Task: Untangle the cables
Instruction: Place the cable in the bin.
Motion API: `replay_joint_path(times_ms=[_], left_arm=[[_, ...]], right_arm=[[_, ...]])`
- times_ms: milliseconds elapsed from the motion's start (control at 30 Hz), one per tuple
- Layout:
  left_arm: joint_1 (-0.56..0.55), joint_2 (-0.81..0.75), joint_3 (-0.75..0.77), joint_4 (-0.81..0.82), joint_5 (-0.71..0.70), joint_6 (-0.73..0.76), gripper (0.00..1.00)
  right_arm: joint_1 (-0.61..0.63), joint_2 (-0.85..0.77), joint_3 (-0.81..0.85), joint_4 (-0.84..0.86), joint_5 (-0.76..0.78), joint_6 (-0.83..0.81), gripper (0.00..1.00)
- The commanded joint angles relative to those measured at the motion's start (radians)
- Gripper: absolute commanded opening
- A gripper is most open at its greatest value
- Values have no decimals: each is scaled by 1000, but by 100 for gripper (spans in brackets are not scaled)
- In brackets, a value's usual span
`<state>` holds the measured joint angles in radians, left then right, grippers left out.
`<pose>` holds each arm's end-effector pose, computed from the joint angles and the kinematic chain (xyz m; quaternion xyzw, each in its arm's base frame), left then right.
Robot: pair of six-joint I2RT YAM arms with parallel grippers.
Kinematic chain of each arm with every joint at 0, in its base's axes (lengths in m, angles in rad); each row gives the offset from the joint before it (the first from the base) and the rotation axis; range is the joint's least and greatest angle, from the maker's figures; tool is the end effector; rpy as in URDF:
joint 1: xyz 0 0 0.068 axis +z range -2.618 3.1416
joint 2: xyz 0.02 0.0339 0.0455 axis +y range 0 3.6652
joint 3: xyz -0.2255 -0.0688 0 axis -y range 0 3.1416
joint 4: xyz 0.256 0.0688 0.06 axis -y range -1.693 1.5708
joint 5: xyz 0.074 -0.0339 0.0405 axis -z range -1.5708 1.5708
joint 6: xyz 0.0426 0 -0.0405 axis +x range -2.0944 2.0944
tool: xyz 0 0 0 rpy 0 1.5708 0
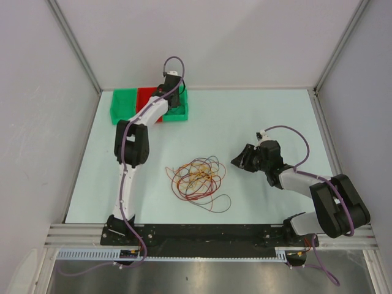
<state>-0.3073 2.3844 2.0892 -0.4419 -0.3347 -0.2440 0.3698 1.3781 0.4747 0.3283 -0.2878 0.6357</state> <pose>0.5102 -0.1472 0.1745 -0.0389 0.9033 0.0379 0.4256 0.2555 0.1120 0.1084 0.0474 0.8709 0.3381 0.3534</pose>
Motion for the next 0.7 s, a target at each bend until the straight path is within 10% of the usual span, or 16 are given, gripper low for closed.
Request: replay_joint_path(times_ms=[0, 667], left_arm=[[17, 7, 37, 28, 68, -37, 3], [27, -223, -11, -24, 168, 5, 61]], right_arm=[[-5, 4, -1, 46, -13, -1, 43], [-8, 1, -2, 40, -7, -1, 43]])
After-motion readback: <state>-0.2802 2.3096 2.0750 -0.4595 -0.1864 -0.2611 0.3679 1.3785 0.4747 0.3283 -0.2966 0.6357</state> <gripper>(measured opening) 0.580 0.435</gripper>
